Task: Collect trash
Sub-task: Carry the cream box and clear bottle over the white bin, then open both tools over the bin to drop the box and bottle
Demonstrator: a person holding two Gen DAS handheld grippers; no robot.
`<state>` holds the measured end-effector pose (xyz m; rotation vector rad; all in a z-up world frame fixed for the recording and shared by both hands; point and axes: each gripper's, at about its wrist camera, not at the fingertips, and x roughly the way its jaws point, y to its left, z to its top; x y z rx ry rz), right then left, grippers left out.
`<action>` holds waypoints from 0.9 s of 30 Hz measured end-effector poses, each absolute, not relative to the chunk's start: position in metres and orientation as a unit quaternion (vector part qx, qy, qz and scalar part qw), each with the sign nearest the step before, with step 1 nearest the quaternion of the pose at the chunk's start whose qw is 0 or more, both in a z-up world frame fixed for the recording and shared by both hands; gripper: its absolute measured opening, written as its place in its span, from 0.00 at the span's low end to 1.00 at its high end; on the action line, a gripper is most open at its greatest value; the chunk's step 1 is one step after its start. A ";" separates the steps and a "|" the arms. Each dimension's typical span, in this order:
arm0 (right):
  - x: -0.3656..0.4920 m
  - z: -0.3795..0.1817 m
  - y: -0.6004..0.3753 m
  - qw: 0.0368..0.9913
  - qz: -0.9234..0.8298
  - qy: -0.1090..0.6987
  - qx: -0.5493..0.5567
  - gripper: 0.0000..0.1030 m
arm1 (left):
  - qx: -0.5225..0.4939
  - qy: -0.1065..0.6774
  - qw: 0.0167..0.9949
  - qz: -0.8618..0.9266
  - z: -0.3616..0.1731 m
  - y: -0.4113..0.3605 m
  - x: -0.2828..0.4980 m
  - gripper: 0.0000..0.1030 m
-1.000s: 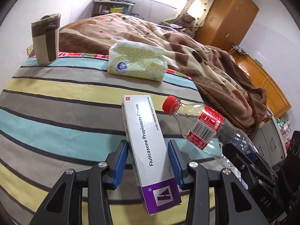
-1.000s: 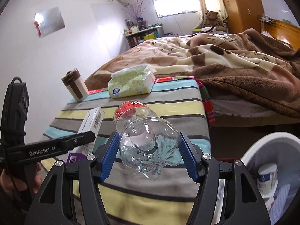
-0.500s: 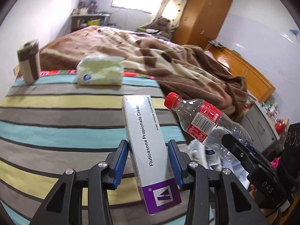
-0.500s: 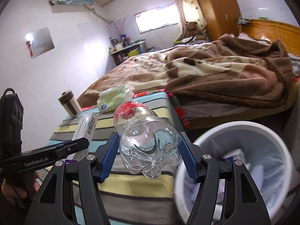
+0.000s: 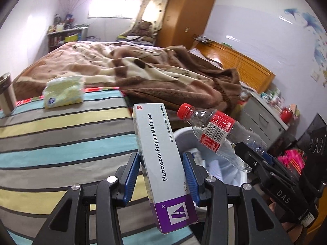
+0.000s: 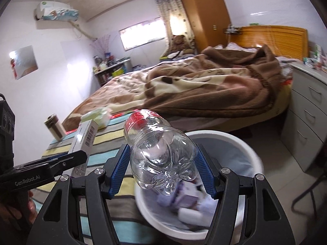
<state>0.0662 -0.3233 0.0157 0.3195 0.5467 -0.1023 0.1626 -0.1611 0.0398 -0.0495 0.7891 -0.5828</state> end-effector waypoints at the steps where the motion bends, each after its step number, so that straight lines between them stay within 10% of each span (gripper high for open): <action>1: 0.064 0.015 -0.327 0.948 -0.058 0.270 0.157 0.63 | -0.021 0.380 0.880 -0.284 0.040 -0.168 0.160 0.43; 27: 0.060 -0.033 -0.378 0.913 -0.118 0.346 0.178 0.67 | 0.019 0.431 0.836 -0.338 -0.009 -0.274 0.170 0.44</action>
